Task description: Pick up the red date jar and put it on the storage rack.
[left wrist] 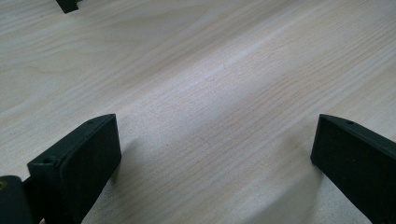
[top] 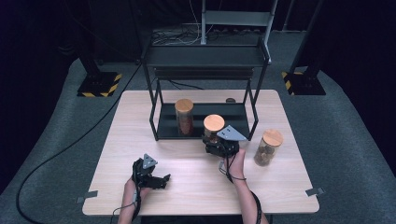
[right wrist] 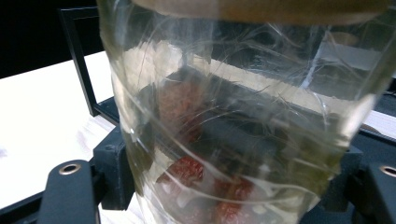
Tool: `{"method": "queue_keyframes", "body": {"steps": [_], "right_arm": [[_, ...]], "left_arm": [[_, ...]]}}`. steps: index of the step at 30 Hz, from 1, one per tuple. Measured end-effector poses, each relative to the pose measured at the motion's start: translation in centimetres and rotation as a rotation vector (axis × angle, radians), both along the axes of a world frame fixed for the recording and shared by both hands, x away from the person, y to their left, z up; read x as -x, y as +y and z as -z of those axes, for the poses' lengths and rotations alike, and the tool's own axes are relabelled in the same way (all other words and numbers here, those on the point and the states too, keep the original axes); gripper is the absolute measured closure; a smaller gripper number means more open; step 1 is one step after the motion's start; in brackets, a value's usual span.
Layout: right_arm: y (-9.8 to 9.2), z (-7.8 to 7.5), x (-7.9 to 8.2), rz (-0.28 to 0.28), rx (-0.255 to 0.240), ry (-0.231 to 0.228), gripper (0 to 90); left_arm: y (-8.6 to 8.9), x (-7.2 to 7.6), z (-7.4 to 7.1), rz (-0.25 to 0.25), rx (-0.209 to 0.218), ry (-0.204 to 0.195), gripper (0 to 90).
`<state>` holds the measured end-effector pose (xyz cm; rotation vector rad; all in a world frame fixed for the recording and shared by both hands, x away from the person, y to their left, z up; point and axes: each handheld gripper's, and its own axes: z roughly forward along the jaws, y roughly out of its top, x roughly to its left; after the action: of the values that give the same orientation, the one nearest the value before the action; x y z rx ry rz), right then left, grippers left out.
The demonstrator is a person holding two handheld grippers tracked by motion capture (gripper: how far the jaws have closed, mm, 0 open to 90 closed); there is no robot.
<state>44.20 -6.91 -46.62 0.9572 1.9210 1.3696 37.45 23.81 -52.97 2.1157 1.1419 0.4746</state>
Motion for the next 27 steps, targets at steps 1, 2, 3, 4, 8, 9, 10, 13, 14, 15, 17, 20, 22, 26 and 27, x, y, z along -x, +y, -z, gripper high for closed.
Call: {"method": "queue_keyframes", "body": {"steps": [1,2,3,4,8,9,10,13,14,15,17,20,22,26,27], "right_arm": [[0.0,0.0,-0.1,0.001,0.0,0.0,24.1],[0.0,0.0,-0.1,0.002,0.001,0.0,24.1],[0.1,0.0,-0.2,0.003,0.003,-0.001,24.1],[0.1,0.0,-0.3,0.004,0.006,-0.002,24.1],[0.2,0.0,-0.5,0.014,0.009,-0.008,24.1],[0.2,0.0,-0.6,0.015,0.007,-0.011,24.1],[0.2,0.0,-0.7,0.016,0.004,-0.01,24.1],[0.2,0.0,-1.0,0.02,0.006,-0.009,24.1],[0.3,0.0,-1.1,0.022,0.007,-0.009,24.1],[0.3,0.0,-1.1,0.022,0.007,-0.008,24.1],[0.3,0.1,-1.2,0.027,0.009,-0.013,24.1],[0.3,0.1,-1.4,0.027,0.008,-0.012,24.1],[0.4,0.1,-1.5,0.03,0.012,-0.012,24.1],[0.4,0.1,-1.8,0.031,0.01,-0.011,24.2],[0.4,0.1,-1.9,0.032,0.01,-0.011,24.1]], "left_arm": [[0.0,0.0,0.0,0.0,0.0,0.0,0.8],[0.0,0.0,0.0,0.0,0.0,0.0,0.8],[0.0,0.0,0.0,0.0,0.0,0.0,0.8],[0.0,0.0,0.0,0.0,0.0,0.0,0.8],[0.0,0.0,0.0,0.0,0.0,0.0,0.8],[0.0,0.0,0.0,0.0,0.0,0.0,0.8],[0.0,0.0,0.0,0.0,0.0,0.0,0.8],[0.0,0.0,0.0,0.0,0.0,0.0,0.8],[0.0,0.0,0.0,0.0,0.0,0.0,0.8],[0.0,0.0,0.0,0.0,0.0,0.0,0.8],[0.0,0.0,0.0,0.001,-0.001,0.0,0.8],[0.0,0.0,0.0,0.0,0.0,0.0,0.8],[0.0,0.0,0.0,0.0,0.0,0.0,0.8],[0.0,0.0,0.0,0.001,0.0,0.0,0.8],[0.0,0.0,0.0,0.0,0.0,0.0,0.8]]}}
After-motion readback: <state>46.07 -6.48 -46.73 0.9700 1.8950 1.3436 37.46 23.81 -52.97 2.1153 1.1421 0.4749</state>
